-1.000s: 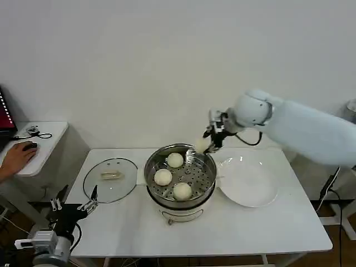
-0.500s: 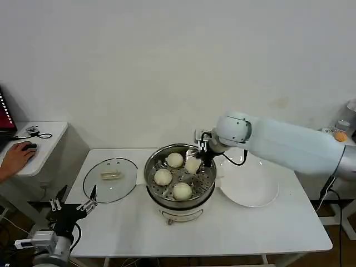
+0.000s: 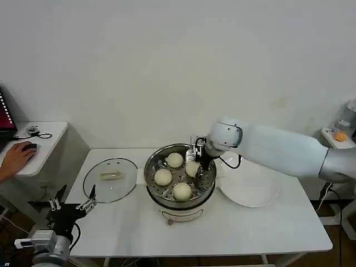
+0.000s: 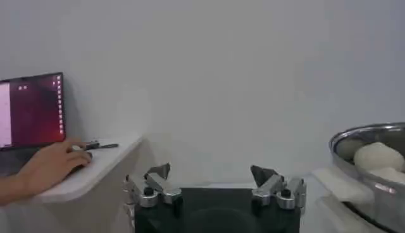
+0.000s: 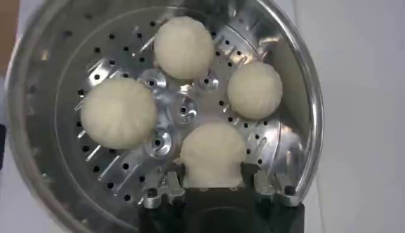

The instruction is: Take steamed baozi put them in steamer then cover it.

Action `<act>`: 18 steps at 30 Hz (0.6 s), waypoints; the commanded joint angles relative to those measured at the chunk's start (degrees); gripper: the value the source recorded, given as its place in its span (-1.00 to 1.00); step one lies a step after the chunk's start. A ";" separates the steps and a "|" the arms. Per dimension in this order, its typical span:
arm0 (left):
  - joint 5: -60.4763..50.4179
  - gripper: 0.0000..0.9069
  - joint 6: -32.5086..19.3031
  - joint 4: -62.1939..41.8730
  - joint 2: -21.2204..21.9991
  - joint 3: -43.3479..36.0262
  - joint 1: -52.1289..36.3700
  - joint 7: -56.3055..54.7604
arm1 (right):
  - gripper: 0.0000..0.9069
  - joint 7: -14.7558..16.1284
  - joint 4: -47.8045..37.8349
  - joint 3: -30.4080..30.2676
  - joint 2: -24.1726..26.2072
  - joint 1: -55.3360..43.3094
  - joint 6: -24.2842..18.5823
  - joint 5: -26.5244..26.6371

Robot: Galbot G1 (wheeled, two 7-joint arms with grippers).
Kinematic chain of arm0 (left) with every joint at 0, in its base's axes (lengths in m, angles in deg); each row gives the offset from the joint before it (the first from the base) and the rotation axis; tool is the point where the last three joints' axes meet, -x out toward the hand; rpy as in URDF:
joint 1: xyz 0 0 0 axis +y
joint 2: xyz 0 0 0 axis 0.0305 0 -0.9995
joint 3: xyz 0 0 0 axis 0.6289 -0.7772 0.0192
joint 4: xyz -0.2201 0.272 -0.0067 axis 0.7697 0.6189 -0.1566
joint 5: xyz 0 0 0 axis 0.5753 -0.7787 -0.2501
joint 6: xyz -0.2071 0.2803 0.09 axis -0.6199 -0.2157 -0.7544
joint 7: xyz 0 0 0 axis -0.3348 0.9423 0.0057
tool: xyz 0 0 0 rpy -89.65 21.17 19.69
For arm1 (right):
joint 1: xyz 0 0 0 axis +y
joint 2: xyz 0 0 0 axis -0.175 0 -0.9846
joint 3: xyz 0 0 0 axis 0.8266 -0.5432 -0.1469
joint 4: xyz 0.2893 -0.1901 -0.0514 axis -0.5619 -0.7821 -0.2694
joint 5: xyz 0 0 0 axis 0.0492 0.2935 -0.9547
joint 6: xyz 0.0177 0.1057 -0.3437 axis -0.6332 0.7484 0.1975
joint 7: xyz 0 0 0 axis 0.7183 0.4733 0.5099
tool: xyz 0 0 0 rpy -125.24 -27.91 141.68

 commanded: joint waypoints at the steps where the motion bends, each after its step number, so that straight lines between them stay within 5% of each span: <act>1: -0.03 1.00 -0.05 -0.13 -0.04 0.04 0.02 0.02 | 1.00 -0.10 -1.00 0.81 -0.58 0.75 0.48 -0.61; 10: 0.08 1.00 -0.10 -0.58 -0.13 0.06 -0.30 -0.02 | 1.00 -1.43 4.89 6.00 4.68 -2.05 0.31 1.18; 13: 0.15 1.00 -0.16 -1.16 -0.07 -0.04 -0.71 -0.06 | 1.00 -9.06 10.66 10.60 9.08 -0.38 -0.05 2.88; 18: 0.06 1.00 -0.60 -2.21 0.03 -1.03 -1.52 -0.09 | 1.00 -31.75 19.01 21.11 17.25 11.80 -5.81 3.75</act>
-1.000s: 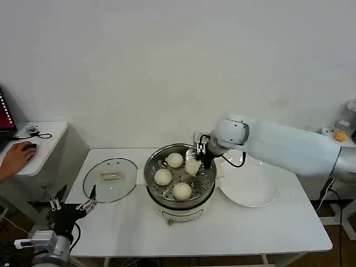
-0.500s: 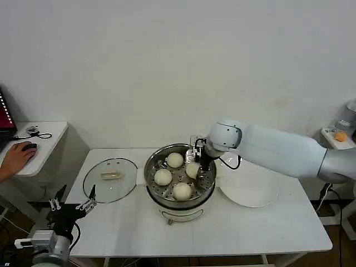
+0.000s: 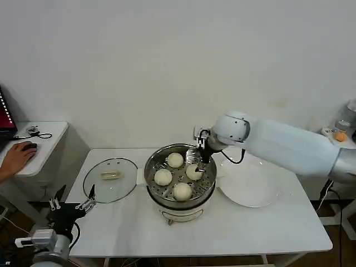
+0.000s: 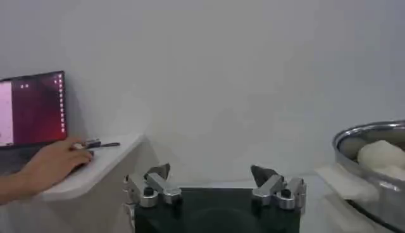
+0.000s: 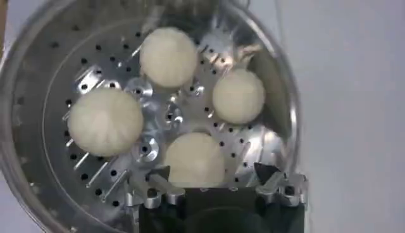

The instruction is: Take steamed baozi put them in steamer then cover it.

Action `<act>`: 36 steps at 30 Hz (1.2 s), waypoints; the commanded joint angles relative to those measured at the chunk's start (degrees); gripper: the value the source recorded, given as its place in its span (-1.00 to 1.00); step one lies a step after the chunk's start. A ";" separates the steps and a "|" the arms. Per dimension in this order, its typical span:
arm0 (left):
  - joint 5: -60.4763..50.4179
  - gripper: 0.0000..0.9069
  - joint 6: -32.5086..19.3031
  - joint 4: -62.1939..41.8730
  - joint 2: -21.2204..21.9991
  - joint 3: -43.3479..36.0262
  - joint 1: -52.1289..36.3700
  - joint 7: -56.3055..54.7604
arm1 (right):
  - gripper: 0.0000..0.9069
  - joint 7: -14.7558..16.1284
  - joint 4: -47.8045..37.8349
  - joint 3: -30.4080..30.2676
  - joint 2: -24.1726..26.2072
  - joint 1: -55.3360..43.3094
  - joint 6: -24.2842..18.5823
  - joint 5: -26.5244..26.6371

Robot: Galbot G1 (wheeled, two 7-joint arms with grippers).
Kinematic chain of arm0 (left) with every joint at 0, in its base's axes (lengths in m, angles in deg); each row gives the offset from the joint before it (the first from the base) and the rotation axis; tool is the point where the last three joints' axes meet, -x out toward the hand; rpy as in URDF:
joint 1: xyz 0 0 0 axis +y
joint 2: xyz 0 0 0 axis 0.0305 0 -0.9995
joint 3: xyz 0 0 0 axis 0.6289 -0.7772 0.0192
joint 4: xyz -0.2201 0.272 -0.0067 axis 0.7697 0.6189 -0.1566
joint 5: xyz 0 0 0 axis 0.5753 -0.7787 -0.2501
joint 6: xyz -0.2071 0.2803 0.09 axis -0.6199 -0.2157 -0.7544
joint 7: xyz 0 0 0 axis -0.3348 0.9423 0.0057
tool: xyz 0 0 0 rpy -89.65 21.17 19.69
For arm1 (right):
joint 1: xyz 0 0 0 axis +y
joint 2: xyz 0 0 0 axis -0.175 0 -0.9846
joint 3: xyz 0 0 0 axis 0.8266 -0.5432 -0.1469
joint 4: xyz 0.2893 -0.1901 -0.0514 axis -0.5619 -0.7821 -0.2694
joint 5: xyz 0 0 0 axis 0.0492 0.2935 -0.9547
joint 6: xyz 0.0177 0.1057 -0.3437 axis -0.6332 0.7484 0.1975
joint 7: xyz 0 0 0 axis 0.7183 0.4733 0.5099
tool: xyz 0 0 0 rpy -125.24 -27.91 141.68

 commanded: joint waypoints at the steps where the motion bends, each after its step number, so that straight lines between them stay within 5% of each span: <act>1: -0.08 1.00 -1.11 -1.62 0.21 -1.03 -0.96 -0.13 | 1.00 -30.11 14.75 18.33 13.57 15.59 -7.93 1.87; 4: -0.70 1.00 -2.65 -3.20 0.26 -1.43 -1.75 0.23 | 1.00 -39.05 17.76 31.62 15.99 31.12 -15.25 -3.04; 7: -1.00 1.00 -2.95 -4.27 0.13 -1.73 -2.17 0.32 | 1.00 -44.63 19.53 47.53 14.50 49.69 -20.97 -8.50; 13: -3.65 1.00 -4.26 -6.81 -0.26 -2.58 -2.96 0.87 | 1.00 -41.17 19.01 78.63 3.19 75.84 -31.54 -20.00; 20: -14.67 1.00 -7.95 -9.85 -0.88 -3.34 -3.09 1.43 | 1.00 -34.04 19.29 102.59 -12.62 93.99 -46.09 -25.41; 26: -41.53 1.00 -14.48 -14.28 -2.21 -2.27 -3.08 1.90 | 1.00 -29.76 21.26 110.65 -19.15 105.74 -50.72 -18.73; 36: -71.83 1.00 -19.23 -26.49 -7.12 -5.02 -7.82 1.94 | 1.00 -30.55 24.08 114.03 -21.78 114.27 -52.86 -17.59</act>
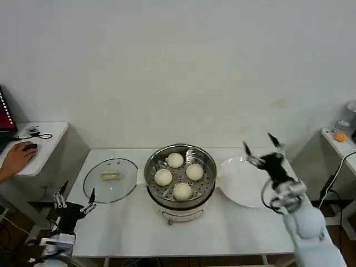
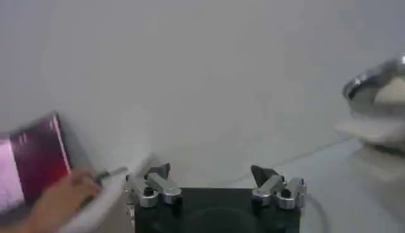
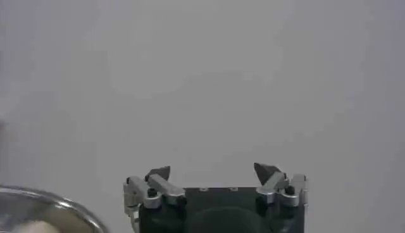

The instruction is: Take steamed baozi put them in steamer then cover it.

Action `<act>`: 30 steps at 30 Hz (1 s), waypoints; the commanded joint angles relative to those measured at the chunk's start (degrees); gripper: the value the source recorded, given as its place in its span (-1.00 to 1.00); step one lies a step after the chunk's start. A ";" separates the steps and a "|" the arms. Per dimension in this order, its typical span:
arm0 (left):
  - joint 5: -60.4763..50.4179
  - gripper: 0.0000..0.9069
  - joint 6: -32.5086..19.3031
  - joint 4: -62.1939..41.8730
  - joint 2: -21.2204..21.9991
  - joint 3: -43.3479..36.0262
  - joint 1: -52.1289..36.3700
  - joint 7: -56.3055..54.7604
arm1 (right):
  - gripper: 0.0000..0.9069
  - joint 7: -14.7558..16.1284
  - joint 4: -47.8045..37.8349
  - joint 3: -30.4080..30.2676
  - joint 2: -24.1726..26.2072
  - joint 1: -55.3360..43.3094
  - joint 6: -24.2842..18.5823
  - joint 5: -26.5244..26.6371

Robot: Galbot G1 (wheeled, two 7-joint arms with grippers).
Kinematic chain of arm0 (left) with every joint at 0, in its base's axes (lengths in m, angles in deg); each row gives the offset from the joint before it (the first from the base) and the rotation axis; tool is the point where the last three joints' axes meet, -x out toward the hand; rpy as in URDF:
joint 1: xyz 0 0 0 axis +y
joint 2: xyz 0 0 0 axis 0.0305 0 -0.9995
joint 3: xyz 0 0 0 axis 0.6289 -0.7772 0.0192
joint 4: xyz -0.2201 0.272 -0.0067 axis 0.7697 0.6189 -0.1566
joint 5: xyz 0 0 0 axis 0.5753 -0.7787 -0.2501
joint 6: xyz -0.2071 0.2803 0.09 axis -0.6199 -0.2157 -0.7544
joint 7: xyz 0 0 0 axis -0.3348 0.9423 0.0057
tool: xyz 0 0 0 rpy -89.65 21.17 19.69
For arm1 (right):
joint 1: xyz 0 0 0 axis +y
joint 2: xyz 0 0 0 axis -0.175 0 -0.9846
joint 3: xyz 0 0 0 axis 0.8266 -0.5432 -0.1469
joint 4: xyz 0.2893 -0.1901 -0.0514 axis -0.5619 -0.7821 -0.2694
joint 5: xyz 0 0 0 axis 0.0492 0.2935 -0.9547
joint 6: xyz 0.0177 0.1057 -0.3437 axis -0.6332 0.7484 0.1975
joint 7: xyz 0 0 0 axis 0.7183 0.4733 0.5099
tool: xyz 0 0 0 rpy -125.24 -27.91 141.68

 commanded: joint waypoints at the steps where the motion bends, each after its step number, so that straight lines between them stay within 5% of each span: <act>1: -40.05 1.00 -6.50 -14.31 -4.37 -3.05 -5.37 -0.11 | 1.00 0.61 3.17 12.86 -7.75 19.90 -7.85 0.15; 8: -43.34 1.00 -5.38 -23.59 -7.16 -9.36 -16.91 0.58 | 1.00 0.37 3.90 14.05 -9.74 22.04 -8.26 0.23; 30: -43.56 1.00 -6.46 -48.40 -4.76 -20.90 -40.55 -1.08 | 1.00 0.48 4.38 15.30 -13.35 25.14 -8.93 0.09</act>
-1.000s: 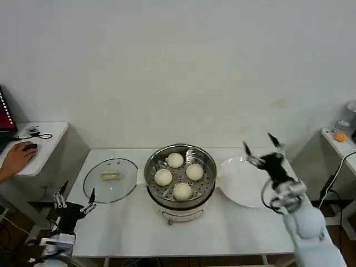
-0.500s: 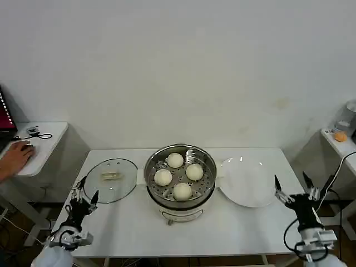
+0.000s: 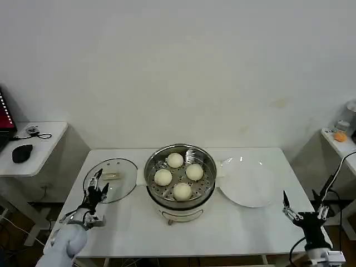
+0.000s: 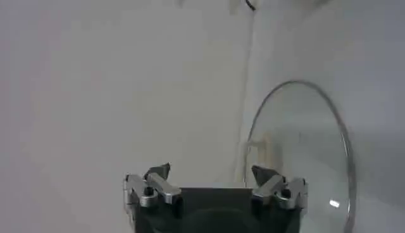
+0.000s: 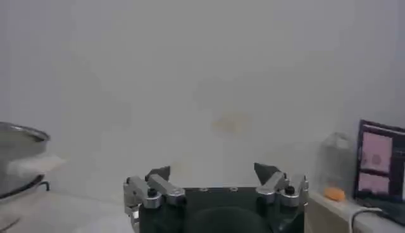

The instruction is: Take steamed baozi put them in steamer then cover it.

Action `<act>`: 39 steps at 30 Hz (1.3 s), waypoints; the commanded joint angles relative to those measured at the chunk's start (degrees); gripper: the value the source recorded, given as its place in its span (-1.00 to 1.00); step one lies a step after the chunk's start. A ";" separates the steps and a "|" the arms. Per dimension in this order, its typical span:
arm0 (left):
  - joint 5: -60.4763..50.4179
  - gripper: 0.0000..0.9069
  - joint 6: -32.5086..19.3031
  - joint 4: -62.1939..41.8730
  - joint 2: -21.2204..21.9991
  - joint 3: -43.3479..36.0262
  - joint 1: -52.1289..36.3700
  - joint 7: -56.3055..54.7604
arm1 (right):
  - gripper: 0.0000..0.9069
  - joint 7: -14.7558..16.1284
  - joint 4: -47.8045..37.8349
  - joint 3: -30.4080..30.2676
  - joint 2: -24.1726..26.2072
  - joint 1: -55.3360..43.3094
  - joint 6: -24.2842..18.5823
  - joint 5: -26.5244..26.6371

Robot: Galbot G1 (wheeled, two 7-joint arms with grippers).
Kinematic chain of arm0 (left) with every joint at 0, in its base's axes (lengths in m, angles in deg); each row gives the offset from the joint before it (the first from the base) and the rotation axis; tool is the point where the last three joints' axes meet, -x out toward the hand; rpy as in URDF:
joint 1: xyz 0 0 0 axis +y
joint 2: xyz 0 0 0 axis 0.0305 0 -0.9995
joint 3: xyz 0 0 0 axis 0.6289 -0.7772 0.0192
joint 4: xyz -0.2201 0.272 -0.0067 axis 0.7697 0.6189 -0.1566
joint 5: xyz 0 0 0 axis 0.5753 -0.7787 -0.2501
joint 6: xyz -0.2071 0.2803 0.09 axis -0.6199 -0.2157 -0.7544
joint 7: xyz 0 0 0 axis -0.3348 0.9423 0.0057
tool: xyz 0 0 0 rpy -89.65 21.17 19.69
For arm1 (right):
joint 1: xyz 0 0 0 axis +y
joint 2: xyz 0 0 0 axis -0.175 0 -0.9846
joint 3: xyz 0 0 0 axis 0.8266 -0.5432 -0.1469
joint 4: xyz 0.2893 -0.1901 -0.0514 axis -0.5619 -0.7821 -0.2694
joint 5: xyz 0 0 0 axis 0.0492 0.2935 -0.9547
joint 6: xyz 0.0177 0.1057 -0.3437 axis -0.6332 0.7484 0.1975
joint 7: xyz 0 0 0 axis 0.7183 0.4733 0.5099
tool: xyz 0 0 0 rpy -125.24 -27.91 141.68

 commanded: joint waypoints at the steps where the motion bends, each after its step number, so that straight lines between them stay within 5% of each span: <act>1: -3.44 1.00 -0.66 -13.48 -0.18 -4.63 -12.50 -0.44 | 1.00 0.08 0.13 1.02 -1.46 2.29 -0.77 -0.02; 24: -7.40 1.00 -1.69 -25.12 3.89 -5.73 -20.70 -1.79 | 1.00 0.92 -1.27 1.36 -1.91 2.95 -1.74 0.06; 26: -7.41 0.64 -1.76 -25.42 3.97 -5.68 -21.02 -1.94 | 1.00 0.95 -1.48 1.35 -2.01 2.90 -1.84 0.04; 28: -7.38 -0.78 -1.83 -25.64 4.00 -5.60 -21.09 -2.04 | 1.00 0.95 -1.76 1.26 -2.09 2.80 -1.95 0.06; 29: -7.38 -0.96 -1.86 -25.74 4.02 -5.57 -21.09 -1.96 | 1.00 0.96 -1.88 1.20 -2.15 2.76 -1.97 0.05; 39: -7.33 -1.00 -3.22 -24.64 4.28 -4.68 -20.10 -2.07 | 1.00 1.05 -2.29 0.91 -2.20 2.14 -1.90 0.15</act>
